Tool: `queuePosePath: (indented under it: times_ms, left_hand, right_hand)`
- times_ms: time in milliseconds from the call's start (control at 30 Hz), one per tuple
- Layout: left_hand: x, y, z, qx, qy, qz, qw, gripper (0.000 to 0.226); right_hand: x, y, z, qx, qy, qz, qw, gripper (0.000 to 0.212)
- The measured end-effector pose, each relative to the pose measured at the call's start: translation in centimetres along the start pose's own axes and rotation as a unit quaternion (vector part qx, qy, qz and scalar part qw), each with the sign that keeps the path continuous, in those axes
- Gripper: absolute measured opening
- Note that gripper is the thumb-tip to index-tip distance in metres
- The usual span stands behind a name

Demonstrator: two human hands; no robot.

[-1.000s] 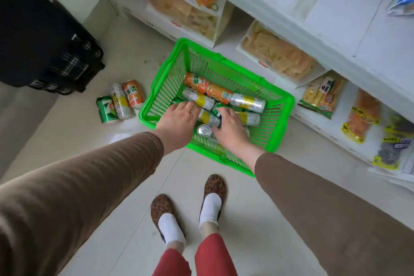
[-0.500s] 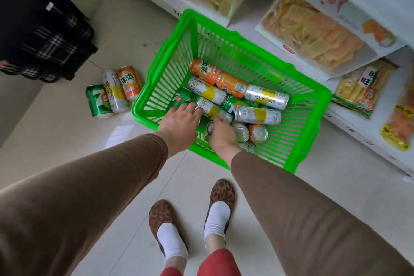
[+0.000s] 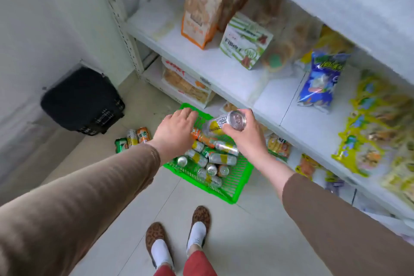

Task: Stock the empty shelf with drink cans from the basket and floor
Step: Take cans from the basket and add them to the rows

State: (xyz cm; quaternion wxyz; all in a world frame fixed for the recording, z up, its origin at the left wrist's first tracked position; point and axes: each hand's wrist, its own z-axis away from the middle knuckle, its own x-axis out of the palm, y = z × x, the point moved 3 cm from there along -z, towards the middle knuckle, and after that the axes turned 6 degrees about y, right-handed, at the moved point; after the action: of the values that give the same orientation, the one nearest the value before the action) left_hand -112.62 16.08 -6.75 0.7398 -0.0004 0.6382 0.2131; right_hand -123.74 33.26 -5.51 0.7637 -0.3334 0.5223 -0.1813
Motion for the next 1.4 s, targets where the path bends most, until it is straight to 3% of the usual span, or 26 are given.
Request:
queuePosePath:
  times_ms: [267,467,867,1000,1233,1400]
  left_hand:
    - [-23.9,3.9,1.8,0.055,0.162,0.034,0.985,0.081]
    - [-33.8,5.1,-1.3,0.087,0.220,0.034,0.971,0.080]
    - [-38.6,4.5,-12.7,0.036,0.195,0.035,0.980,0.082]
    - [-39.2,3.0,-15.2,0.037,0.192,0.034,0.980,0.082]
    - [-40.2,-0.5,-20.5,0.055,0.186,0.050,0.980,0.081]
    - [-40.1,-2.7,-23.6,0.084,0.166,0.070,0.980,0.080]
  right_hand:
    - [-17.9,-21.8,2.4,-0.100,0.131,-0.087,0.982,0.047]
    - [-25.2,-31.8,-0.8,-0.121,0.134,-0.063,0.981,0.064]
    - [-23.9,-37.8,-14.1,-0.068,0.035,-0.062,0.995,0.064]
    - [-22.3,-39.2,-17.4,-0.060,0.039,-0.107,0.992,0.066]
    - [-19.7,-41.1,-22.2,-0.042,0.102,-0.142,0.984,0.053]
    - [-16.3,-38.3,-24.6,-0.001,0.126,-0.100,0.987,0.069]
